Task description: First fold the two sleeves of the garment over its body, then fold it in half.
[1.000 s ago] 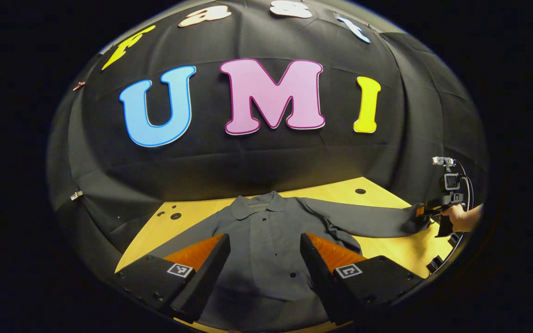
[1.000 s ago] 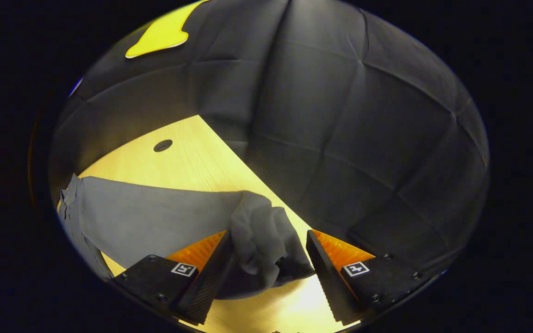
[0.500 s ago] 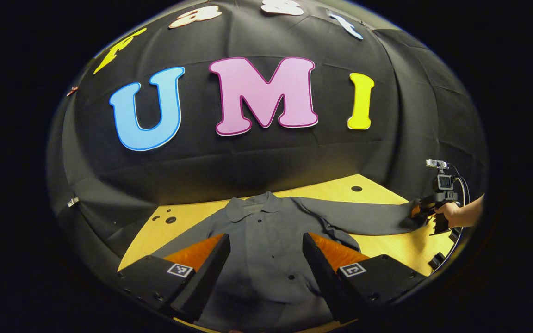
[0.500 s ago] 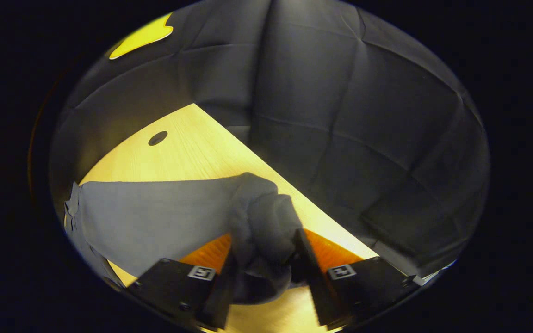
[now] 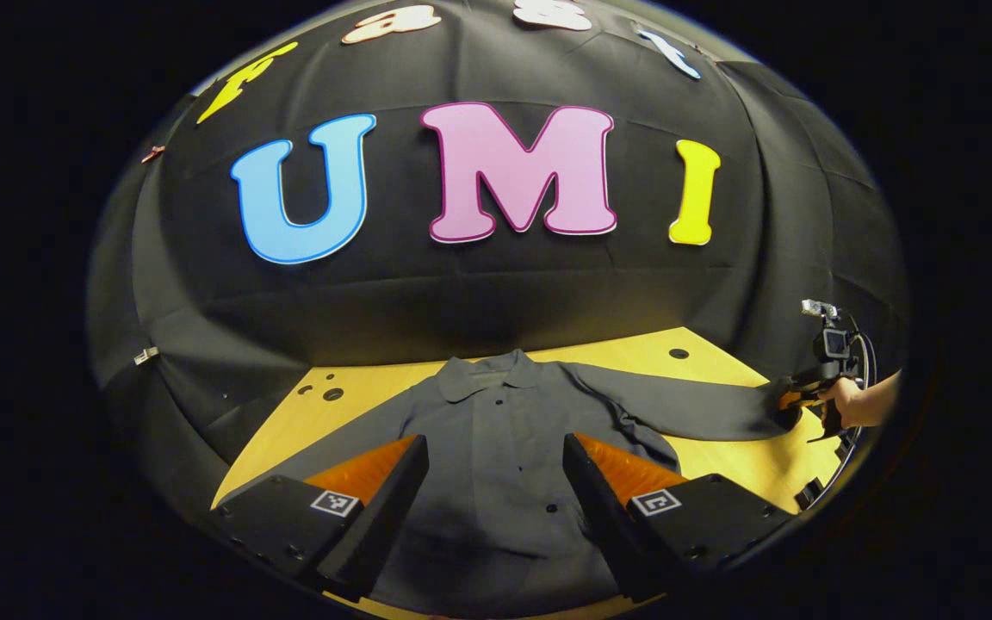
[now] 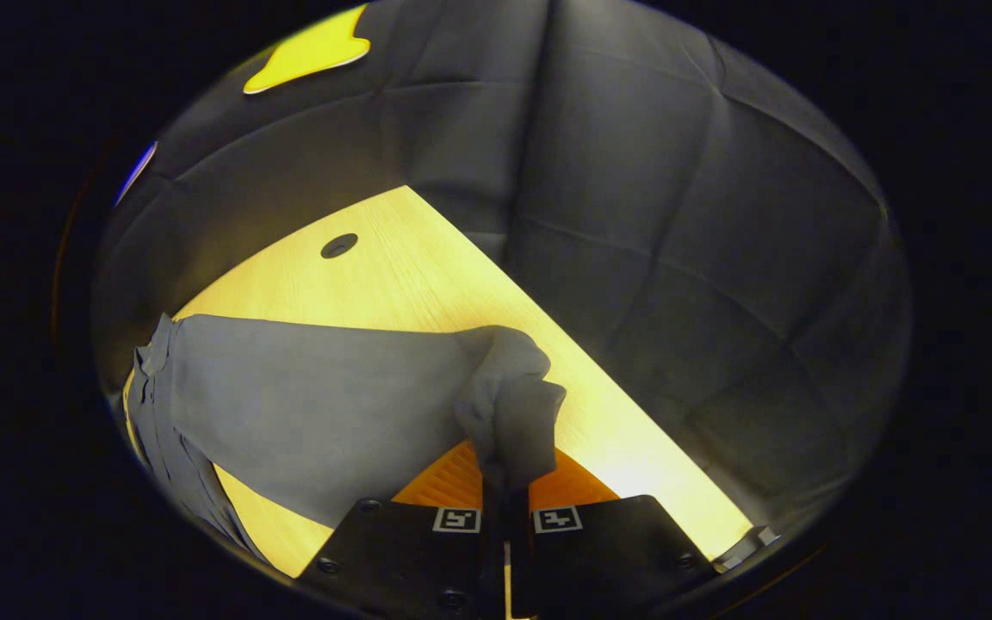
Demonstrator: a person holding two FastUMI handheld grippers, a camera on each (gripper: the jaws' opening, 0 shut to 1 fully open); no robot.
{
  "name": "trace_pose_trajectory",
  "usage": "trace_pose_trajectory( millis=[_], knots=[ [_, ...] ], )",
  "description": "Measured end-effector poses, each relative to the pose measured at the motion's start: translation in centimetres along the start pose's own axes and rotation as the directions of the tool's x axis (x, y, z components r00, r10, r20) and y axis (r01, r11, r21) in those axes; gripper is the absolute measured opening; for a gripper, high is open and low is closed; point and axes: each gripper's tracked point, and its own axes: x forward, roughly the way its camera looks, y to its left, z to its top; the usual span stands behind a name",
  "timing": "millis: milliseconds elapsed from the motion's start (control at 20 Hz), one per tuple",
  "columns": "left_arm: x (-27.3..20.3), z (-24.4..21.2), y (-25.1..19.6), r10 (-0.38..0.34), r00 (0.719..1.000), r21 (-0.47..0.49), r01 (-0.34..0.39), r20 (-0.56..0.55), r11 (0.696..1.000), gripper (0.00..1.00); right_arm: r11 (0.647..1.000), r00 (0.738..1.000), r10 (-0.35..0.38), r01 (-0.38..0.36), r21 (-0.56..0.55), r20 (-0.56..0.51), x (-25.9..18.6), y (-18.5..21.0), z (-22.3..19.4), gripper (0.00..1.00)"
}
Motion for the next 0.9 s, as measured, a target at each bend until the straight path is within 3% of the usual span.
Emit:
trace_pose_trajectory(
  millis=[400,650,900],
  knots=[
    [-1.8,-0.1,3.3,0.049,0.999,-0.066,-0.048,0.013,0.997,0.99,0.974,0.983,0.095,-0.060,-0.219,0.155,-7.9,5.7,7.4,0.07],
    [-3.2,0.6,7.3,0.093,0.995,-0.082,-0.089,0.038,0.993,0.99,0.935,0.951,0.224,-0.148,-0.322,0.212,-15.7,13.6,11.4,0.07],
    [-4.3,-0.5,12.3,0.158,0.987,-0.110,-0.153,0.041,0.982,0.99,0.883,0.909,0.337,-0.215,-0.417,0.244,-19.4,22.7,13.1,0.07]
  ],
)
